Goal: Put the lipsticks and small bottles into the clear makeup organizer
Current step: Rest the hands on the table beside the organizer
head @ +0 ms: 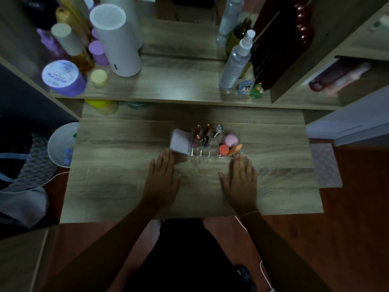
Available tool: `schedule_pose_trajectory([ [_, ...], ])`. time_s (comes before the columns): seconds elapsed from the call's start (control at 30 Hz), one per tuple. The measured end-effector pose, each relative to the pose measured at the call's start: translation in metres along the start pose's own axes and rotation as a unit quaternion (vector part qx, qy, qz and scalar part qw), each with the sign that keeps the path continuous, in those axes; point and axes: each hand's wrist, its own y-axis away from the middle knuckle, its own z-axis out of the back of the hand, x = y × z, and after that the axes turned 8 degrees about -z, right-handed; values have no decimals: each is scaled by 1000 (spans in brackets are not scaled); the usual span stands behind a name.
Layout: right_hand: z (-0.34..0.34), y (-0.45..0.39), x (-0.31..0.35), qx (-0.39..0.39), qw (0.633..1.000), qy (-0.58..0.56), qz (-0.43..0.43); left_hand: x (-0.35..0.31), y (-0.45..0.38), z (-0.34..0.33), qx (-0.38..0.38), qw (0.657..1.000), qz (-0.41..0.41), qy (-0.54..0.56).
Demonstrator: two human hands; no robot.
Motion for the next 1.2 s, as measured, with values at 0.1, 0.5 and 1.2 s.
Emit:
schedule_pose_trajectory([
  [0.1, -1, -3, -15, -2, 1000, 5, -16, -11, -7, -3, 9, 1000, -16, -5],
  [0.5, 13, -20, -85, 4, 998, 3, -70, -77, -45, -14, 33, 998, -60, -11],
  [1.2, 18, -73, -161, 24, 996, -31, -80, -149, -94, -34, 37, 998, -48, -20],
])
